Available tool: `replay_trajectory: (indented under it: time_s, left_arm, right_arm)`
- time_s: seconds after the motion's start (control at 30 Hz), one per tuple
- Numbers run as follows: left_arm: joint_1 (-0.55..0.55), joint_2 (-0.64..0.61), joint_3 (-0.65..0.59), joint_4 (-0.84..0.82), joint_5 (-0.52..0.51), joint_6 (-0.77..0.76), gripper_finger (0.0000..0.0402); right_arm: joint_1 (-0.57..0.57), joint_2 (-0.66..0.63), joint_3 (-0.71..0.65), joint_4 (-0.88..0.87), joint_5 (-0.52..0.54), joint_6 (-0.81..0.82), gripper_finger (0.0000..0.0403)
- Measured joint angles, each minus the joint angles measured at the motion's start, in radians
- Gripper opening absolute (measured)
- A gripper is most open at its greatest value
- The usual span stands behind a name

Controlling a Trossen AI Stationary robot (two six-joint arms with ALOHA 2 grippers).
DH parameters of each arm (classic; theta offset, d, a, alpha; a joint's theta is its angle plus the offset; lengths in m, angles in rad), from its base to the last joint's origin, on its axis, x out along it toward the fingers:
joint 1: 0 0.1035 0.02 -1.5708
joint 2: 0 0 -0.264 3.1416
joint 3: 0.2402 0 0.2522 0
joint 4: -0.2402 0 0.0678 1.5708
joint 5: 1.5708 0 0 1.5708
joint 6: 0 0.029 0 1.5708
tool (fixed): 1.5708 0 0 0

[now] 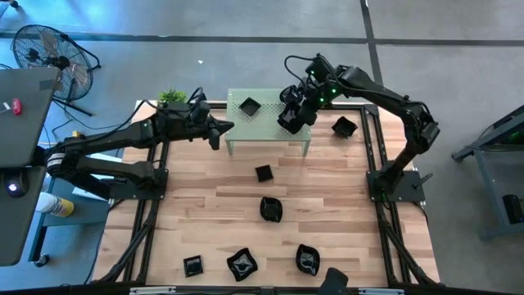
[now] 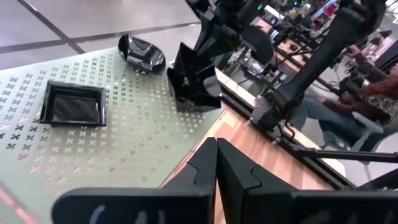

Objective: Pick & Place Mini shaped plates
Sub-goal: Stack the black distorted square plate on top of the black distorted square plate on the shelf, then stack the black leaf-shaped plate on top of the black leaf-shaped plates on the shelf

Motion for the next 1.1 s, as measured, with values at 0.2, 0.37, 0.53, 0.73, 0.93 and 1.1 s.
replay_trajectory:
  time_s: [0.2,0.37,0.53,0.73,0.93,1.1]
  left_arm:
    - [0.0,0.0,0.0,-0.01,-0.002,0.001,0.0]
    - [0.0,0.0,0.0,-0.011,-0.002,0.001,0.0]
    - [0.0,0.0,0.001,-0.011,-0.002,0.003,0.0]
    - [0.0,0.0,0.001,-0.01,-0.002,0.018,0.0]
    - [0.0,0.0,0.001,-0.02,-0.002,0.02,0.0]
    - [0.0,0.0,0.001,-0.092,0.006,0.02,0.0]
  right_arm:
    - [0.0,0.0,0.0,-0.001,-0.001,-0.007,0.0009]
    - [0.0,0.0,0.0,-0.002,-0.022,0.002,0.0009]
    - [0.002,0.0,0.0,-0.019,-0.023,0.002,0.0011]
    - [0.006,0.001,0.0,-0.021,-0.01,0.004,0.0039]
    - [0.006,0.0,0.0,-0.02,0.025,0.009,0.0077]
    - [0.027,-0.019,0.044,-0.04,0.028,0.01,0.0079]
